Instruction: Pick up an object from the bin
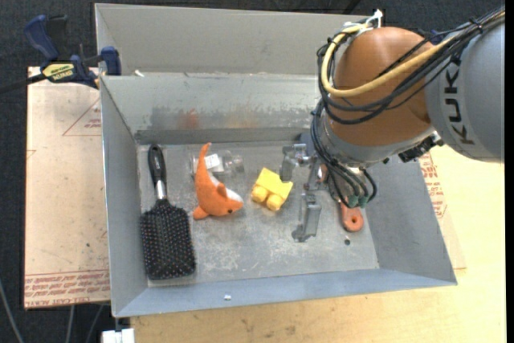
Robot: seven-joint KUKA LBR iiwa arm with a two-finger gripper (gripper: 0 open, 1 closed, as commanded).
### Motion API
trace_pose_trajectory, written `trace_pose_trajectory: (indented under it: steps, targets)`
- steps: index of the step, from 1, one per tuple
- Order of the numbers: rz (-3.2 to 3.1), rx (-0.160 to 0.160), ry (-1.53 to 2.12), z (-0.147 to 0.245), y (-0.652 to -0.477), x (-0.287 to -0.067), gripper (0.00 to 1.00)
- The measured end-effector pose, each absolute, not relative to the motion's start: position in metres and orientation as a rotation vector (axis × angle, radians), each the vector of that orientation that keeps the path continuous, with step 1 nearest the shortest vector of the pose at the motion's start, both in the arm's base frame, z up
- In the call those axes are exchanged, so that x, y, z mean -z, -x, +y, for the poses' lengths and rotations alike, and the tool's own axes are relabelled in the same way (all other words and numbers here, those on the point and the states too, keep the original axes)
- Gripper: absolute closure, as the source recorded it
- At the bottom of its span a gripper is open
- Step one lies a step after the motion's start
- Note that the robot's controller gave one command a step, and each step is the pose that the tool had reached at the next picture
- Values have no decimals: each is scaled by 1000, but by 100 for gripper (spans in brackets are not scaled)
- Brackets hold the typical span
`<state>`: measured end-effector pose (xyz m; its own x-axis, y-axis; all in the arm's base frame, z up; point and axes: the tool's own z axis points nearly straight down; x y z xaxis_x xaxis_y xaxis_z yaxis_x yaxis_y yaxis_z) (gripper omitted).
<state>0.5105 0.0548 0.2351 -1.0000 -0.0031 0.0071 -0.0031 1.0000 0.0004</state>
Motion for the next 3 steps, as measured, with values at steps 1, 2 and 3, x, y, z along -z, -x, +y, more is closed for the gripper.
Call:
trace_pose_trajectory:
  steps: [1,2,3]
  targets:
    - [-3142,2,-2,55,-512,-239,0]
    - [-3151,3,50,78,-546,-205,0]
    - [-3143,3,-36,96,-551,-161,0]
